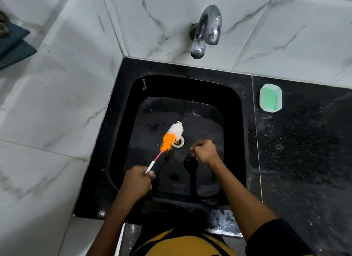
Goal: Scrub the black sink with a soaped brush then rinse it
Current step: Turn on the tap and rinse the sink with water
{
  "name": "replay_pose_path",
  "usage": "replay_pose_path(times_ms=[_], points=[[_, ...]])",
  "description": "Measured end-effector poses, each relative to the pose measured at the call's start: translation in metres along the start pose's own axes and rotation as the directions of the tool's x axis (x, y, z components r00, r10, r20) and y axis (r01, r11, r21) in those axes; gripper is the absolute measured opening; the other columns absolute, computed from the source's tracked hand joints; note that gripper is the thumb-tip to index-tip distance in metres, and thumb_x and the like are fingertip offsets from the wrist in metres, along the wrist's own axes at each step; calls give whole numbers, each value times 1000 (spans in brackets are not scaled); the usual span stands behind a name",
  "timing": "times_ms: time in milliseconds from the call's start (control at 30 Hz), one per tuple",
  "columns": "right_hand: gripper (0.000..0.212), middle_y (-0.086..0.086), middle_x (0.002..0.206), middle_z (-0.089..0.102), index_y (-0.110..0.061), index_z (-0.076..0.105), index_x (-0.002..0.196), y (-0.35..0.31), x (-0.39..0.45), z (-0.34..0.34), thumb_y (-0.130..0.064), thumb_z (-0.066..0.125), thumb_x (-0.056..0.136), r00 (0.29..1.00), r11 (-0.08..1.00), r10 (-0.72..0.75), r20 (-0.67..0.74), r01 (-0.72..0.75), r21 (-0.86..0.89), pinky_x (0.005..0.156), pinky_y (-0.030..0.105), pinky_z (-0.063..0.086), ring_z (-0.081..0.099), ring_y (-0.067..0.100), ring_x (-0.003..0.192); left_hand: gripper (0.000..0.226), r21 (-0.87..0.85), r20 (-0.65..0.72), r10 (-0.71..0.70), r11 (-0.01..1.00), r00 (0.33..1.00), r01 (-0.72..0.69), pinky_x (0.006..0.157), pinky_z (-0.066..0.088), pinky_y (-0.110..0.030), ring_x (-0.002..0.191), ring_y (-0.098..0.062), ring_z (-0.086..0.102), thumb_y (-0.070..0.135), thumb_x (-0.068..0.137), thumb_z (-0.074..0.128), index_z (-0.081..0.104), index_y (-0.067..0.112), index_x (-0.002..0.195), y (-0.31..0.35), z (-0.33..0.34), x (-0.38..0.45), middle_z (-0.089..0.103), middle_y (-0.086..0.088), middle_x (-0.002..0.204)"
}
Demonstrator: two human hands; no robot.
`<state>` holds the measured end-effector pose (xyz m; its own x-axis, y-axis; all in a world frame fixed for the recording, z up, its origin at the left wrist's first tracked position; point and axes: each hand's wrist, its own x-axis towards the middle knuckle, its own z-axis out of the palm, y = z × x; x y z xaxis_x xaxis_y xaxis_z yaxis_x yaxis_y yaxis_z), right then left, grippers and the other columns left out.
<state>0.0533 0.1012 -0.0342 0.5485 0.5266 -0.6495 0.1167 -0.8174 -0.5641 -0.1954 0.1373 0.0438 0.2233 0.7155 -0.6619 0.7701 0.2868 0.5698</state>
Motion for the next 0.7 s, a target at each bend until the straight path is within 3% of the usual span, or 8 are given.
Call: replay_pose_path(times_ms=[67, 167, 233, 333, 467, 600, 700], points=[[17, 9, 83, 75, -10, 72, 89, -3, -19, 5, -12, 56, 86, 983, 957, 62, 173, -108, 270, 67, 32, 58, 70, 19, 70, 24, -5, 8, -2, 1000, 1000, 2, 54, 43, -25, 50, -17, 58, 16, 93, 58, 72, 9, 75, 6, 10, 2, 67, -7, 54], [34, 8, 93, 75, -5, 70, 106, -7, -47, 11, -33, 57, 93, 904, 900, 38, 426, -216, 378, 75, 32, 56, 72, 23, 88, 24, -27, -8, 4, 1000, 1000, -4, 52, 43, -25, 52, -18, 60, 16, 92, 56, 71, 9, 75, 16, 31, 5, 68, -8, 57], [40, 7, 98, 75, -6, 71, 109, -4, -57, 15, -39, 57, 92, 880, 872, -1, 475, -232, 431, 80, 33, 53, 70, 22, 91, 25, -49, -26, 7, 999, 1000, -8, 53, 44, -26, 56, -22, 62, 14, 93, 53, 70, 10, 75, 23, 46, 4, 70, -11, 63], [31, 10, 91, 72, -4, 72, 103, -2, -70, 21, -30, 60, 92, 929, 822, -59, 365, -162, 546, 69, 27, 49, 65, 19, 77, 27, -69, -29, 36, 997, 999, -37, 49, 43, -26, 58, -24, 62, 6, 89, 46, 69, 10, 75, 31, 66, 0, 70, -14, 67], [22, 22, 69, 60, 8, 67, 93, 8, -78, 19, -13, 62, 92, 988, 791, -42, 149, -58, 609, 52, 25, 44, 53, 21, 50, 24, -6, 43, 121, 993, 992, -121, 62, 50, -39, 69, -28, 65, 10, 87, 45, 66, 12, 76, 33, 90, -3, 69, -10, 71], [15, 14, 63, 61, 4, 69, 82, 18, -82, -7, -9, 66, 89, 1000, 856, 4, 15, -11, 516, 47, 24, 45, 54, 19, 51, 26, 2, 158, 252, 967, 955, -256, 62, 55, -40, 65, -23, 67, 23, 94, 46, 66, 15, 79, 39, 112, -4, 71, -3, 67], [15, 3, 58, 63, -10, 70, 67, 31, -81, -34, -14, 71, 82, 995, 908, -5, -104, 48, 416, 55, 30, 53, 58, 17, 53, 33, -8, 188, 352, 934, 917, -357, 65, 50, -37, 62, -17, 62, 24, 100, 46, 62, 15, 72, 47, 128, -8, 68, 0, 64]])
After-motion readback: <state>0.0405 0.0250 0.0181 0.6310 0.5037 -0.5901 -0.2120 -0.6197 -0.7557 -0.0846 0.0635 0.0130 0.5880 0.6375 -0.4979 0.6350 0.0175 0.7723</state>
